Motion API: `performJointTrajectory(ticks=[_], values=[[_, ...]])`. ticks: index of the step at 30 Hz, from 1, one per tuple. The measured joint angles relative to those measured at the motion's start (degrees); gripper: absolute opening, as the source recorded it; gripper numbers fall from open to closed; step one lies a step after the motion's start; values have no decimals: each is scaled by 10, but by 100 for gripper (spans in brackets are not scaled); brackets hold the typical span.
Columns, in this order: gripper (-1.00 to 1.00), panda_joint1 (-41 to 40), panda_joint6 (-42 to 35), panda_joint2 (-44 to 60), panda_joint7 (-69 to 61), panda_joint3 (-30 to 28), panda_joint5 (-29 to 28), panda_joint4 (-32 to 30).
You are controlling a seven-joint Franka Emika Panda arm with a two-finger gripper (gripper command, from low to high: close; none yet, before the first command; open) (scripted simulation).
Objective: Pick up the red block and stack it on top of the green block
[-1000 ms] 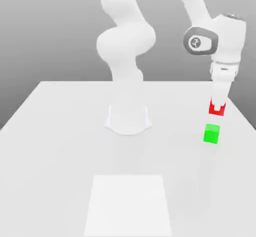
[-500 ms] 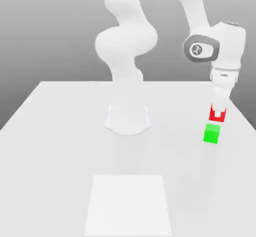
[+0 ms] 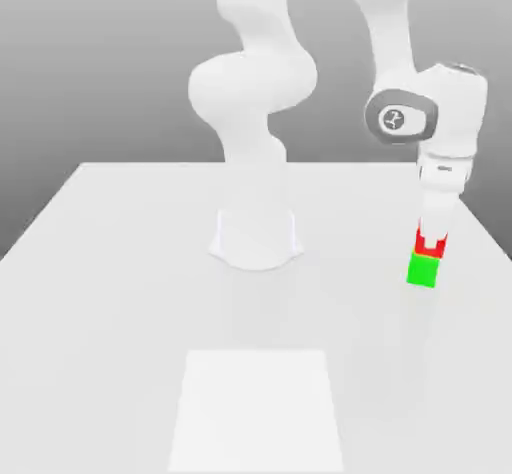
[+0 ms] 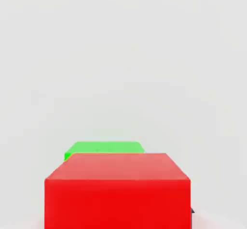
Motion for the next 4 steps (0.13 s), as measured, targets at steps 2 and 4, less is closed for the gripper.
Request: performJointTrajectory(ticks=[2,4], values=[[-100,-2,8,9,5,0,-6,0],[-100,-2,17,19,8,-1,-10,0]])
